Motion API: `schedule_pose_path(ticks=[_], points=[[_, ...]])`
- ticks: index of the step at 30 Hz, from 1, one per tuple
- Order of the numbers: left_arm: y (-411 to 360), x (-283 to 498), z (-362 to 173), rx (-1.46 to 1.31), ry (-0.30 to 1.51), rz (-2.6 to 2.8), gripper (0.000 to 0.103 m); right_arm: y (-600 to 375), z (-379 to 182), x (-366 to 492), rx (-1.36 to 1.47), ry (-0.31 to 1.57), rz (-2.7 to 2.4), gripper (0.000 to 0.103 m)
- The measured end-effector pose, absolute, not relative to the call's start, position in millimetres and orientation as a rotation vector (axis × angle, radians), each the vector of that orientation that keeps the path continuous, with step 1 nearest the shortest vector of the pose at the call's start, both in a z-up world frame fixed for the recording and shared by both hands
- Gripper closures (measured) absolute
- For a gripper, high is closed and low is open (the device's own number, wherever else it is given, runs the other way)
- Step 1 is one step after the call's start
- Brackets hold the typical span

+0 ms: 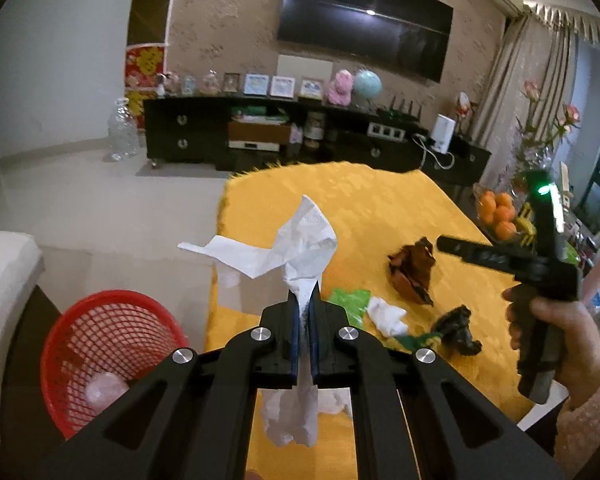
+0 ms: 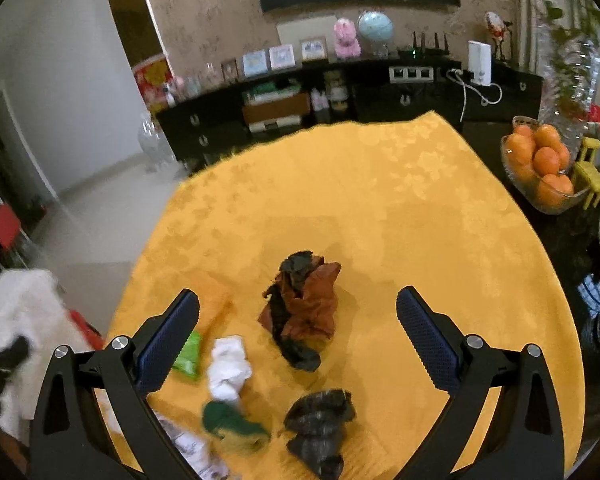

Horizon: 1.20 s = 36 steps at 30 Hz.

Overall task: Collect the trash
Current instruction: 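Grasp the white tissue with the left tool and lift it, then grasp the brown-black cloth with the right tool while the left holds the tissue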

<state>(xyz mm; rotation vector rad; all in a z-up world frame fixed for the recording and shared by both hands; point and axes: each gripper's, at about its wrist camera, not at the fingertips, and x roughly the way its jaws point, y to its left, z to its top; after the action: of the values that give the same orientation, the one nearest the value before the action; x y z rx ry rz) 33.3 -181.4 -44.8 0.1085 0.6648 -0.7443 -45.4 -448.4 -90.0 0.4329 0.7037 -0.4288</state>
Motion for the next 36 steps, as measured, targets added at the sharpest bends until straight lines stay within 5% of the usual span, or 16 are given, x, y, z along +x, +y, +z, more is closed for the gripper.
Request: schedule_pose_path(ticks=[13, 20, 24, 36], points=[[-162.4, 47.7, -46.4, 0.102, 0.659, -0.643, 0.099, -456.9, -147.2, 30.3, 0.364, 0.917, -0.419, 0.008], [-159.9, 50.4, -44.3, 0.102, 0.651, -0.612, 0.099, -451.1, -159.3, 40.4, 0.349, 0.968, -0.392, 0.053], [-157.5, 49.8, -42.0, 0.098, 0.644, -0.598, 0.099, -449.1, -155.2, 35.5, 0.337, 0.949, -0.387, 0.063], [-147.6, 44.3, -30.6, 0.091, 0.607, -0.559, 0.099, -434.9, -89.0, 3.1, 0.381, 0.746, -0.363, 0.067]])
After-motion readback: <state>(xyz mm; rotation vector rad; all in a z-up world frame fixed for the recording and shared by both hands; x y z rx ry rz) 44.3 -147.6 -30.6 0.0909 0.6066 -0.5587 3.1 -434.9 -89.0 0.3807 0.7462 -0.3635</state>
